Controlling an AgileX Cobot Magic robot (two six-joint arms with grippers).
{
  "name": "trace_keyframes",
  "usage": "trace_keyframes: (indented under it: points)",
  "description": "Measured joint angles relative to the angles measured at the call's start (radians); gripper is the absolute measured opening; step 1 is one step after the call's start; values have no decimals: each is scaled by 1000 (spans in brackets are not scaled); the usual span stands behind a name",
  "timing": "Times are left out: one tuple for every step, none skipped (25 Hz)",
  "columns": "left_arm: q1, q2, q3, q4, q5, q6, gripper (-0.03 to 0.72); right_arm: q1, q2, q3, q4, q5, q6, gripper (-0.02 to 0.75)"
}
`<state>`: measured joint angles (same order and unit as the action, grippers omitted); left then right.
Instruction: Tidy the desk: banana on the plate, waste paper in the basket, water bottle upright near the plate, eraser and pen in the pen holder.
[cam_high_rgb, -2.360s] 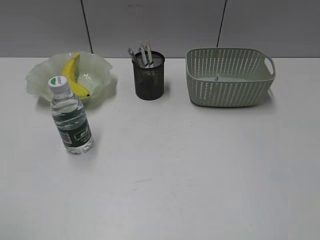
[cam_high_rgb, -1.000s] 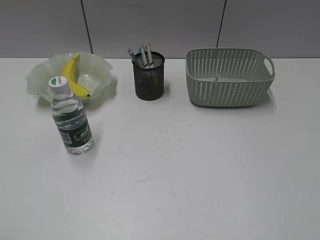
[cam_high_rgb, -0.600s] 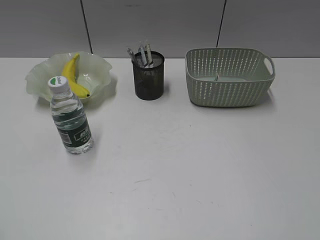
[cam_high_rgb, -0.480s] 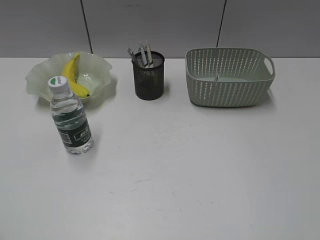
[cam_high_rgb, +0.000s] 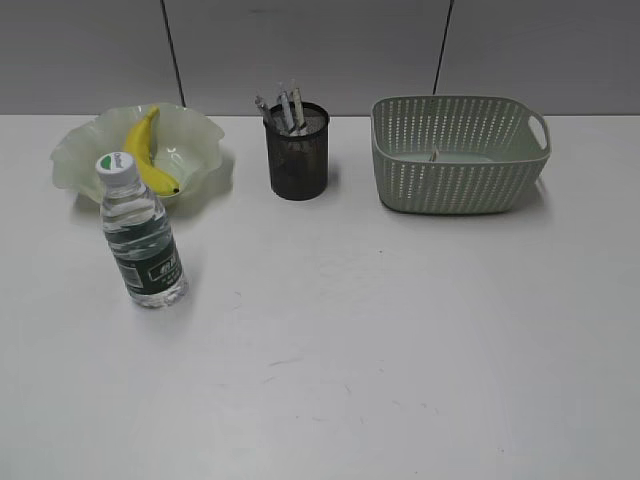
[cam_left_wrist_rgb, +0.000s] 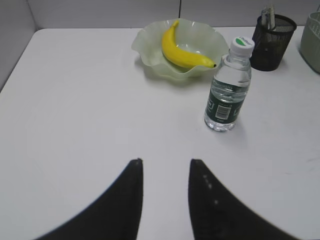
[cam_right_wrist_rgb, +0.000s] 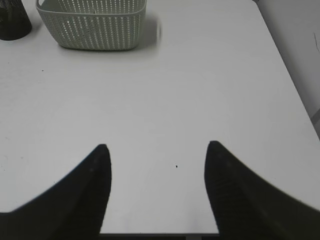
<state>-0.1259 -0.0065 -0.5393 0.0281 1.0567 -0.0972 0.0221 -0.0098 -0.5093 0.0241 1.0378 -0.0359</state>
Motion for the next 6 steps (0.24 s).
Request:
trace_keyframes:
  points:
    - [0, 0, 0, 0, 0, 0, 234, 0, 0, 0, 0, 0, 0, 473]
    - [0, 0, 0, 0, 0, 0, 233, 0, 0, 0, 0, 0, 0, 473]
    - [0, 0, 0, 0, 0, 0, 233, 0, 0, 0, 0, 0, 0, 473]
    - [0, 0, 0, 0, 0, 0, 233, 0, 0, 0, 0, 0, 0, 473]
    - [0, 0, 0, 0, 0, 0, 233, 0, 0, 0, 0, 0, 0, 473]
    - [0, 0, 0, 0, 0, 0, 233, 0, 0, 0, 0, 0, 0, 473]
